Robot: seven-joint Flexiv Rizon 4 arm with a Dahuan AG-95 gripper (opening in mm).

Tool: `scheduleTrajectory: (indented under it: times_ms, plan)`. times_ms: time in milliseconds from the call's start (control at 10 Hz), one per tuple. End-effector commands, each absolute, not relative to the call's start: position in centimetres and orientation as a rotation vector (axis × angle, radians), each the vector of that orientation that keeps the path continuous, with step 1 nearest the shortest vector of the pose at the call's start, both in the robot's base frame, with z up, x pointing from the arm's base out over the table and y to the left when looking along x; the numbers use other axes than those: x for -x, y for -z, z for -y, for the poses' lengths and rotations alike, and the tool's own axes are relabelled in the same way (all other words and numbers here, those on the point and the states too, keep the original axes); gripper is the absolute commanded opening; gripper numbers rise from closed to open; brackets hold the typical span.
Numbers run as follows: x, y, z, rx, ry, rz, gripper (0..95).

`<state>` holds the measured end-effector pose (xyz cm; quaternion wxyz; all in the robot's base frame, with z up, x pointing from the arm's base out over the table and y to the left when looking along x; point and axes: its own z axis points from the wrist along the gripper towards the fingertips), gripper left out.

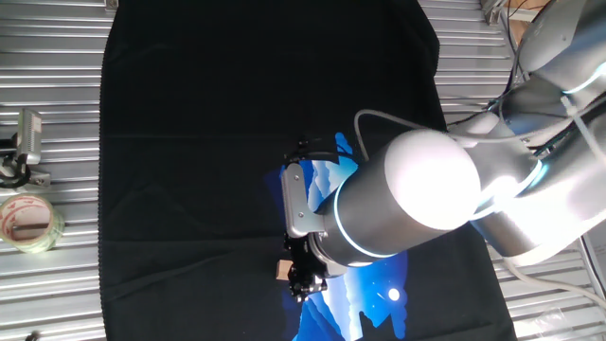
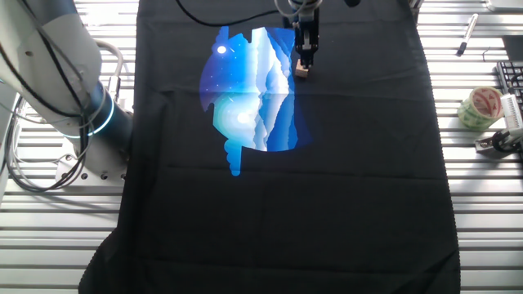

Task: Pick up the small block on the left and move it to the right

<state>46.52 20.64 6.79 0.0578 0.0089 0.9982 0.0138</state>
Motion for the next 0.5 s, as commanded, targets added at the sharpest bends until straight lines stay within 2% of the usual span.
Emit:
scheduleTrajectory:
  times_ms: [100, 300, 400, 500]
  plan:
    - [-46.48, -7.33, -20.79, -0.03, -0.043, -3.036, 57.0]
    - [-46.48, -7.4, -20.79, -0.033, -0.044, -3.035, 57.0]
    - [-46.47, -7.4, -20.79, -0.035, -0.047, -3.032, 38.0]
    - [-46.47, -7.4, -20.79, -0.035, -0.048, -3.031, 38.0]
